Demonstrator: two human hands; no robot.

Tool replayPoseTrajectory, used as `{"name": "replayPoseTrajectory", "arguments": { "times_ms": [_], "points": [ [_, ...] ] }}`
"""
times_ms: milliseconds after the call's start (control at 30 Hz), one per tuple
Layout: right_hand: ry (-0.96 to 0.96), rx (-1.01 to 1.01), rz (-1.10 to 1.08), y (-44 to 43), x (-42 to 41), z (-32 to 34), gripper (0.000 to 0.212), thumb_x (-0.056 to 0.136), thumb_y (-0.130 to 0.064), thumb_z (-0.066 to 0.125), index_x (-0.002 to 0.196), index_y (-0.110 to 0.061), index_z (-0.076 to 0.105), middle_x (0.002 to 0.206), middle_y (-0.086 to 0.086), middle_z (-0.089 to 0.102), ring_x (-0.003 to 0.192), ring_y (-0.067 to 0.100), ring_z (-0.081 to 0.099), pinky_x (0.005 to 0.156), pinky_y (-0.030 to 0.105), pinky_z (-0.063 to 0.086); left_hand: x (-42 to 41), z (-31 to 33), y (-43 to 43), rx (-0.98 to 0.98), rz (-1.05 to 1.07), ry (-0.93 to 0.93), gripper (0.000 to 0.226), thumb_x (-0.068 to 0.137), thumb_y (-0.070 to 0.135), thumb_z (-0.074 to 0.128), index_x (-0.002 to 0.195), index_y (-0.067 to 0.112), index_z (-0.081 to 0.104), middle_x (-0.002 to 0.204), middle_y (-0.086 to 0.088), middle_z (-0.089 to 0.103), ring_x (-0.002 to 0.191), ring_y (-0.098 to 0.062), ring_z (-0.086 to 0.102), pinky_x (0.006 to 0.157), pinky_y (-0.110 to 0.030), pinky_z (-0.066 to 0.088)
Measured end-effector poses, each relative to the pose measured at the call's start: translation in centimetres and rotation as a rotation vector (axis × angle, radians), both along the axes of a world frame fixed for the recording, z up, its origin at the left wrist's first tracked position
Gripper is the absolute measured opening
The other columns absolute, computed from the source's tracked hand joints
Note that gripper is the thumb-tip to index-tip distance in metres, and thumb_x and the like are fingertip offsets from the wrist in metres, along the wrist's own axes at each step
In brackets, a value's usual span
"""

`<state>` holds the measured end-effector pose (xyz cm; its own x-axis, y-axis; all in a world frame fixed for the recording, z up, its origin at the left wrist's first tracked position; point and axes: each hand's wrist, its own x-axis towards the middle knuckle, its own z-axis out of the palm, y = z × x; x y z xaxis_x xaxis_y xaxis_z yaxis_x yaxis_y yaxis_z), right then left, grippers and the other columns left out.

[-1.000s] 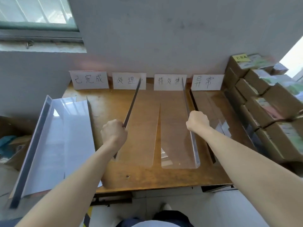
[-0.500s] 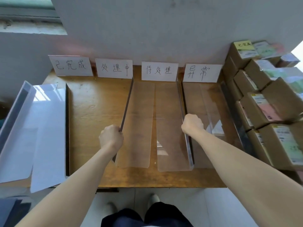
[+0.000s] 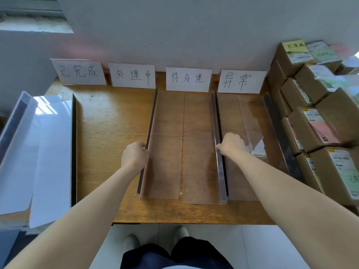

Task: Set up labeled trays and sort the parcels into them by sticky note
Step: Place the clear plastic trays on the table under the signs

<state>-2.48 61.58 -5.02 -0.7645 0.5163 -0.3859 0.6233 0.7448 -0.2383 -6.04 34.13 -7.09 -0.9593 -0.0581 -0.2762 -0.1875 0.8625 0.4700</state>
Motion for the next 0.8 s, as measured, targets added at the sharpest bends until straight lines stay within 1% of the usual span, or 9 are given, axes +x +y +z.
{"name": "replayPoseTrajectory", "arguments": {
  "times_ms": [67, 167, 300, 433, 567, 700, 800],
  "points": [
    [-0.018, -0.02, -0.006, 0.0, -0.2, -0.2, 0.019, 0.086, -0.008, 0.056, 0.104, -0.003, 0.061, 0.105, 0.017, 0.064, 0.091, 0.033, 0.065, 0.079, 0.038, 0.056, -0.4, 0.0, 0.2, 0.013, 0.011, -0.003, 0.03, 0.094, 0.015, 0.051, 0.123, 0.011, 0.059, 0.112, -0.013, 0.065, 0.094, -0.028, 0.061, 0.075, -0.034, 0.051],
    [-0.023, -0.017, -0.011, 0.2, -0.5, -0.4, 0.024, 0.084, 0.001, 0.054, 0.107, -0.001, 0.061, 0.105, 0.018, 0.064, 0.092, 0.034, 0.066, 0.081, 0.042, 0.056, -0.6, 0.0, 0.5, 0.026, 0.011, 0.0, 0.03, 0.094, 0.012, 0.051, 0.122, 0.009, 0.06, 0.113, -0.013, 0.065, 0.091, -0.026, 0.059, 0.07, -0.03, 0.046],
    [-0.034, -0.017, -0.003, 0.3, -0.6, -0.5, 0.025, 0.085, 0.001, 0.054, 0.108, -0.002, 0.061, 0.106, 0.017, 0.064, 0.089, 0.032, 0.067, 0.079, 0.041, 0.057, -0.6, -0.2, 1.1, 0.056, 0.007, 0.004, 0.031, 0.093, 0.012, 0.052, 0.123, 0.008, 0.06, 0.114, -0.014, 0.065, 0.095, -0.028, 0.061, 0.072, -0.029, 0.046],
    [-0.03, -0.027, -0.002, 0.3, -0.7, -0.4, 0.023, 0.086, 0.0, 0.054, 0.108, -0.003, 0.061, 0.106, 0.016, 0.064, 0.087, 0.031, 0.067, 0.077, 0.04, 0.058, -0.7, -0.2, 1.5, 0.057, -0.011, 0.009, 0.031, 0.094, 0.011, 0.052, 0.123, 0.007, 0.06, 0.116, -0.014, 0.064, 0.101, -0.029, 0.06, 0.078, -0.032, 0.048],
    [-0.036, -0.034, -0.001, 0.3, -0.6, -0.1, 0.022, 0.085, 0.001, 0.053, 0.105, -0.003, 0.061, 0.104, 0.016, 0.063, 0.083, 0.031, 0.067, 0.071, 0.039, 0.059, -0.7, -0.1, 1.6, 0.046, -0.014, 0.006, 0.031, 0.093, 0.01, 0.052, 0.123, 0.009, 0.06, 0.117, -0.014, 0.063, 0.101, -0.029, 0.06, 0.076, -0.031, 0.046],
    [-0.038, -0.043, 0.001, 0.3, -0.5, 0.0, 0.024, 0.085, 0.003, 0.053, 0.108, -0.002, 0.06, 0.105, 0.016, 0.061, 0.081, 0.032, 0.067, 0.063, 0.037, 0.06, -0.5, 0.0, 1.4, 0.022, -0.04, 0.013, 0.03, 0.092, 0.008, 0.052, 0.121, 0.009, 0.062, 0.114, -0.013, 0.065, 0.098, -0.028, 0.06, 0.073, -0.029, 0.045],
    [-0.043, -0.05, -0.002, 0.3, -0.6, 0.2, 0.024, 0.085, 0.004, 0.054, 0.107, -0.002, 0.06, 0.096, 0.014, 0.059, 0.078, 0.031, 0.067, 0.058, 0.035, 0.059, -0.2, 0.1, 1.2, 0.012, -0.051, 0.022, 0.029, 0.092, 0.007, 0.053, 0.12, 0.008, 0.063, 0.111, -0.012, 0.066, 0.095, -0.027, 0.061, 0.074, -0.029, 0.048]
  ]
}}
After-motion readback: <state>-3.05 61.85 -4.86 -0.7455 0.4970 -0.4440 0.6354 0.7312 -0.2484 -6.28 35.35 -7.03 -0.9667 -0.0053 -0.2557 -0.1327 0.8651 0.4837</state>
